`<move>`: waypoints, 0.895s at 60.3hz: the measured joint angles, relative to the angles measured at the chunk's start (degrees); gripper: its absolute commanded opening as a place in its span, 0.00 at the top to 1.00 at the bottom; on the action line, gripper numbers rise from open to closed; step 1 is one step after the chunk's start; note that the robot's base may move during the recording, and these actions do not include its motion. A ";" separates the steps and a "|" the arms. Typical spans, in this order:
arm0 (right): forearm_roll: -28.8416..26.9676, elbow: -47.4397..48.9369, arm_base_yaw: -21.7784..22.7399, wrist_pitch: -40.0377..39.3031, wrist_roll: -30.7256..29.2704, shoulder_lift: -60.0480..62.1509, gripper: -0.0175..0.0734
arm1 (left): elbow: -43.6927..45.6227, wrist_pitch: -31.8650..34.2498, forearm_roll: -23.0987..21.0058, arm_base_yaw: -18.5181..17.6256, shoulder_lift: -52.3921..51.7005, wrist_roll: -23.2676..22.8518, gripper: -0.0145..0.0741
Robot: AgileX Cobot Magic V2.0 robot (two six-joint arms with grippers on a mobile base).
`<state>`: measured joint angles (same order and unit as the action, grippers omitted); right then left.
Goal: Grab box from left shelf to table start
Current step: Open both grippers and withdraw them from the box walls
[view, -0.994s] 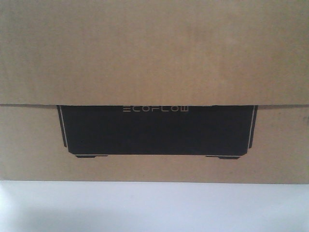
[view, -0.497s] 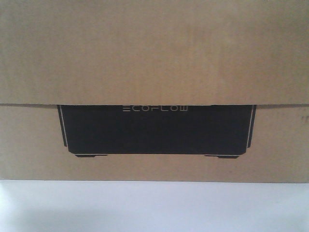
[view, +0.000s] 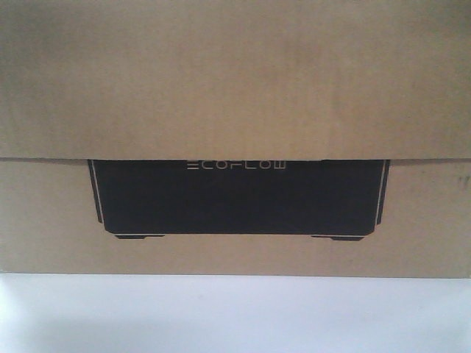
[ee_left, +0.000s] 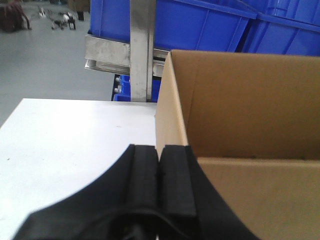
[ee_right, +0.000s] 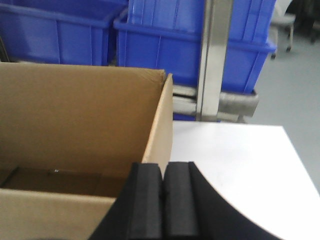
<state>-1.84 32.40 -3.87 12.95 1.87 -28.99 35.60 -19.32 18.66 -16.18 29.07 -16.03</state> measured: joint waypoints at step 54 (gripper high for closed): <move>1.00 -17.97 0.00 -1.30 -0.10 25.44 0.79 | -17.05 0.79 -1.23 0.00 -27.04 -0.07 0.92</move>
<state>-0.83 14.43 -3.87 11.64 1.77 -3.55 18.55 -18.53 17.43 -16.18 2.03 -16.10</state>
